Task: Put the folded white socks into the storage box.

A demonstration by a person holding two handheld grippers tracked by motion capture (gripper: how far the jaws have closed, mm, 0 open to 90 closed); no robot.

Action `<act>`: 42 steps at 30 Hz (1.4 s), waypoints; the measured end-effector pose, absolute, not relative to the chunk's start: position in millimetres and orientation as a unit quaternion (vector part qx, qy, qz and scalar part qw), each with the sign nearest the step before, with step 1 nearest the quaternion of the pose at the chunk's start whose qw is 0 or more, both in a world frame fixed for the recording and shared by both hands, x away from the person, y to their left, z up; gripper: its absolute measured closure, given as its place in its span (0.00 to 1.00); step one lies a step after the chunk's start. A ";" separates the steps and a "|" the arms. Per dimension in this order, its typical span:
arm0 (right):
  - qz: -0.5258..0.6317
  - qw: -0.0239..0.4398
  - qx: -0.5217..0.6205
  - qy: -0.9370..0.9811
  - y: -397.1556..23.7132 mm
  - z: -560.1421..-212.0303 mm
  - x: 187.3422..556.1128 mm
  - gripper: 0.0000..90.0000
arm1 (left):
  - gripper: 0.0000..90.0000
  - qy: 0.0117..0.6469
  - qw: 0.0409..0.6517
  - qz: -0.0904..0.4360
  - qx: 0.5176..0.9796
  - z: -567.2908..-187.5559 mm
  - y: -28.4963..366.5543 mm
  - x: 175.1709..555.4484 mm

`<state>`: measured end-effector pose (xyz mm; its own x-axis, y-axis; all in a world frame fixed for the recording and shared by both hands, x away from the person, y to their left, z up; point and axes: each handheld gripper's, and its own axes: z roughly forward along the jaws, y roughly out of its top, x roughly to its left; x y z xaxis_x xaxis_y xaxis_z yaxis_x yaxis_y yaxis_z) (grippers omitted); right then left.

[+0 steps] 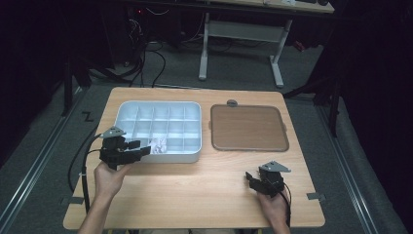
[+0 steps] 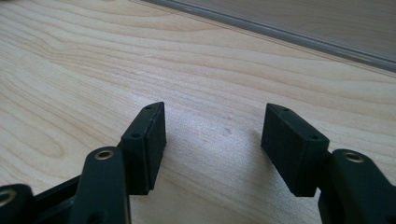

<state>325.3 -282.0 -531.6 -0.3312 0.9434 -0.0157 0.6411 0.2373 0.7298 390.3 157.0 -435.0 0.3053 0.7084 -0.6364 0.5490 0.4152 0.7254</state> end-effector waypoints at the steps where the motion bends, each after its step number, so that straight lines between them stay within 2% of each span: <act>1: 0.320 0.236 0.528 0.750 -282.0 -531.6 325.2 0.45 | 0.49 0.586 0.605 0.066 0.535 -435.2 157.1 389.3; 20: 0.320 0.236 0.528 0.750 -282.0 -531.7 325.2 0.45 | 0.48 0.580 0.630 0.051 0.514 -441.4 169.5 367.4; 42: 0.320 0.237 0.528 0.750 -281.9 -531.7 325.1 0.45 | 0.48 0.576 0.636 0.047 0.512 -453.6 171.6 351.7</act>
<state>325.1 -281.9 -531.7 -0.3298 0.9439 -0.0185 0.6405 0.2381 0.7302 351.7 171.6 -453.6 0.3326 0.6493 -0.6840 0.5301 0.4711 0.7050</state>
